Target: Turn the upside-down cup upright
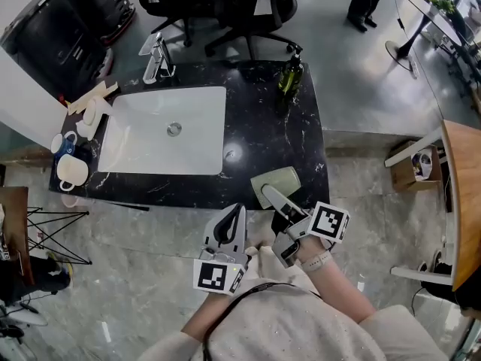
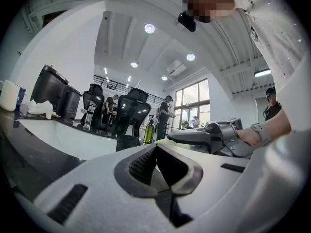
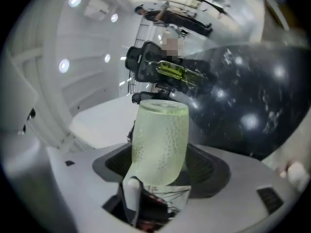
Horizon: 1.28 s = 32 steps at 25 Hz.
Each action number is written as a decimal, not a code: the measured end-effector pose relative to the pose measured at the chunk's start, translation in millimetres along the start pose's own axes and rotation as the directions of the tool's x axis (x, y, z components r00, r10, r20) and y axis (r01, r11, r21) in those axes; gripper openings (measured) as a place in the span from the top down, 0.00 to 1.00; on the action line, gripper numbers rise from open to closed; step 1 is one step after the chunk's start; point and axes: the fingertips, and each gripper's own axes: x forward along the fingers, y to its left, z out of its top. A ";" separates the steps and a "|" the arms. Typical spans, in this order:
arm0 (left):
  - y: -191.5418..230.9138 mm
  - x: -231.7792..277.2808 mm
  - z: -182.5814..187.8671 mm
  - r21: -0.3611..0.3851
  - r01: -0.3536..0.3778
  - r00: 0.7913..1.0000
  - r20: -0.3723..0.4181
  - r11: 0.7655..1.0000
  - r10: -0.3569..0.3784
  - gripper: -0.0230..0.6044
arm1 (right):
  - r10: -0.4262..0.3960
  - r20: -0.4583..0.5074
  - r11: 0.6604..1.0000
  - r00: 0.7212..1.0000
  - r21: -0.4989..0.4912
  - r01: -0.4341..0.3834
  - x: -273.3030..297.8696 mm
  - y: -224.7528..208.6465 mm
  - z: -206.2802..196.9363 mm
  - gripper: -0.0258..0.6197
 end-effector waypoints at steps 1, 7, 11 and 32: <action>2.0 -1.4 0.3 0.001 -0.006 1.000 -0.001 1.000 0.006 0.95 | 0.036 0.013 0.996 0.999 0.087 -0.037 1.4 0.9 -1.7 0.42; 7.9 -8.0 -0.1 0.001 -0.024 1.000 -0.007 1.000 0.024 0.95 | 0.219 0.152 0.843 0.964 0.467 -0.266 8.6 12.3 -7.3 0.42; 6.5 -9.0 0.4 0.006 -0.016 1.000 -0.008 1.000 0.016 0.95 | 0.290 0.241 0.723 0.926 0.579 -0.377 9.5 11.7 -7.6 0.42; 0.7 -13.9 8.9 0.039 0.020 0.999 -0.041 0.999 -0.019 0.95 | 0.505 0.667 -0.063 0.548 0.662 -0.747 -0.2 6.9 6.8 0.42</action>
